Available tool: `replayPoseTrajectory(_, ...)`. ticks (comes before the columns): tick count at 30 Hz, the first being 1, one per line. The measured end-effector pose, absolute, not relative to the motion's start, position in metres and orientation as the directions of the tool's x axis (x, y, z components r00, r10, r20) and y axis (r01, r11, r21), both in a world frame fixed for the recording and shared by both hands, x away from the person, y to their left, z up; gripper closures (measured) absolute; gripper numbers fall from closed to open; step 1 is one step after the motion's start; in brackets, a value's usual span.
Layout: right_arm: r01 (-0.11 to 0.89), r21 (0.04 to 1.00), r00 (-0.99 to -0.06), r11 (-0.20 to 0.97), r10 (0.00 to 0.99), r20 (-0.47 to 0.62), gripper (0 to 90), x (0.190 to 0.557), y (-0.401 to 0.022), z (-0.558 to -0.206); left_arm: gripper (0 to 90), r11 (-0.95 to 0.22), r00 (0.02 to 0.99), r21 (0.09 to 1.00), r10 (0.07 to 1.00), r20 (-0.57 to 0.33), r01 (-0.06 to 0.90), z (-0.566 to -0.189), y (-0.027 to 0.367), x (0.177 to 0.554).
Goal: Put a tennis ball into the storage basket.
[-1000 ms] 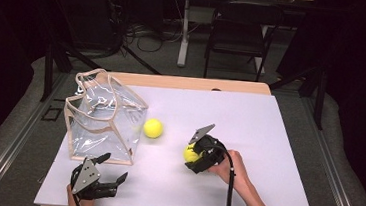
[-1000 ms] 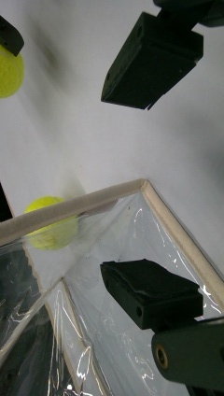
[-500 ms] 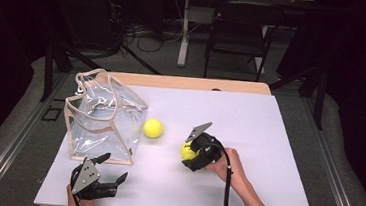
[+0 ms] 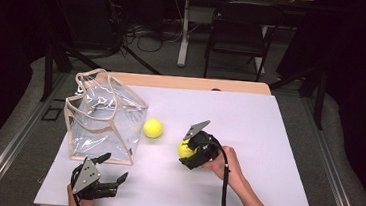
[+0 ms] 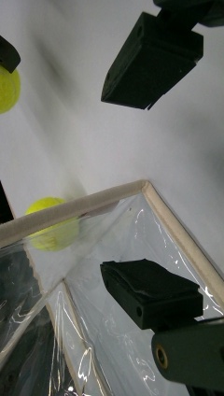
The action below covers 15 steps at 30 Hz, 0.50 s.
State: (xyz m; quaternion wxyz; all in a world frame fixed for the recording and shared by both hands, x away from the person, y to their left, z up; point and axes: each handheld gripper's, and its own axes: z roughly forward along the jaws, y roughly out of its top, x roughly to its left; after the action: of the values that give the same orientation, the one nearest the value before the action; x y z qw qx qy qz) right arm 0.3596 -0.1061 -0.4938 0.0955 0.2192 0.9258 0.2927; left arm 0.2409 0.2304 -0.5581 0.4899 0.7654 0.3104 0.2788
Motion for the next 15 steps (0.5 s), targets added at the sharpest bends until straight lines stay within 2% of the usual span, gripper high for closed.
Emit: replayPoseTrajectory(15,0.333,0.606,-0.887,0.722,0.457,-0.057,26.0,0.3628,-0.0982,-0.4866,15.8,-0.324,0.654,0.925,0.746,0.121,0.199,-0.5579,0.2302,0.2415)
